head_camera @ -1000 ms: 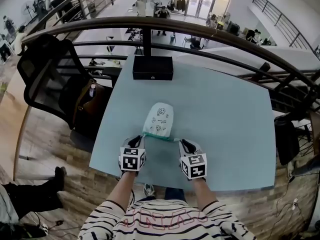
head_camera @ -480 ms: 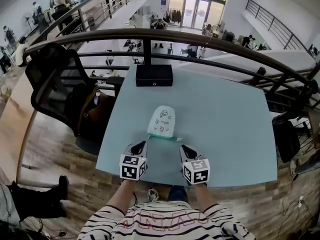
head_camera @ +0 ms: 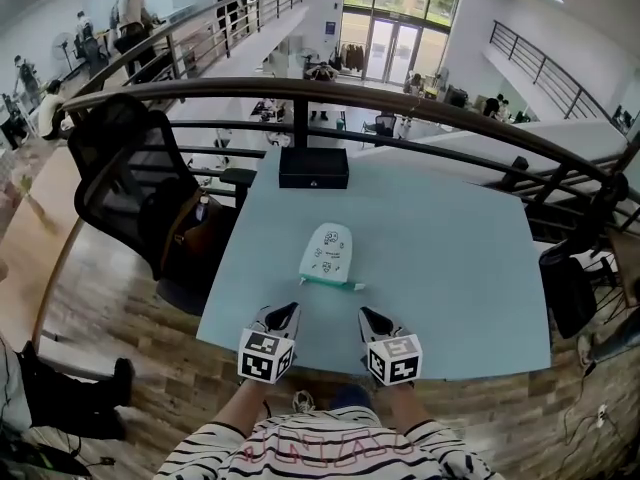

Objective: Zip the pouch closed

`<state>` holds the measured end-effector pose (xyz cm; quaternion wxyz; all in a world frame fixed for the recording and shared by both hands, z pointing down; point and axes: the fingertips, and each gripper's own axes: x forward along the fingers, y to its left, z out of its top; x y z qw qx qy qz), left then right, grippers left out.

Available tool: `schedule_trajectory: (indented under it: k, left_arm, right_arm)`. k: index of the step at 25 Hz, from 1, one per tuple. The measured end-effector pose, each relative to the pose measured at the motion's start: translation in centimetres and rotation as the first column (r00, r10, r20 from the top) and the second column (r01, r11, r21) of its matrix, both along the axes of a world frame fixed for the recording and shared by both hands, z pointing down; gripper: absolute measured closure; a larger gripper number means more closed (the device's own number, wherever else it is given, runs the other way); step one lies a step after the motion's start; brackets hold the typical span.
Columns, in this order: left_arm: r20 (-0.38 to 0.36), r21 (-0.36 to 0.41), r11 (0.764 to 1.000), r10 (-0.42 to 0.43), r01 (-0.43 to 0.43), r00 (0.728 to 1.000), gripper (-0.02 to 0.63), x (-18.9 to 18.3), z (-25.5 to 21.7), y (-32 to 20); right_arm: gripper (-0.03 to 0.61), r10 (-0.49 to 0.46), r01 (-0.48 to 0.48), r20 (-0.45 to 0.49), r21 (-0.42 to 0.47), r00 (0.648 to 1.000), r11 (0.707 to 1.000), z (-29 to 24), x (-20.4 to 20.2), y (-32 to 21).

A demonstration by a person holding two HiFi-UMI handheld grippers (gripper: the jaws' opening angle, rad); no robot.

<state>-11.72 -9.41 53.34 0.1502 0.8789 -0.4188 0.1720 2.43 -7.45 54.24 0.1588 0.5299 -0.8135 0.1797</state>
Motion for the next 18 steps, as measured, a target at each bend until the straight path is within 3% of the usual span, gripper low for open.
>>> schedule_trajectory:
  k: [18]
  left_arm:
    - [-0.025, 0.018, 0.994, -0.105, 0.106, 0.994, 0.588, 4.7, -0.7, 7.7]
  right_arm:
    - [0.549, -0.121, 0.121, 0.004, -0.016, 0.993, 0.993, -0.9, 3.5, 6.5]
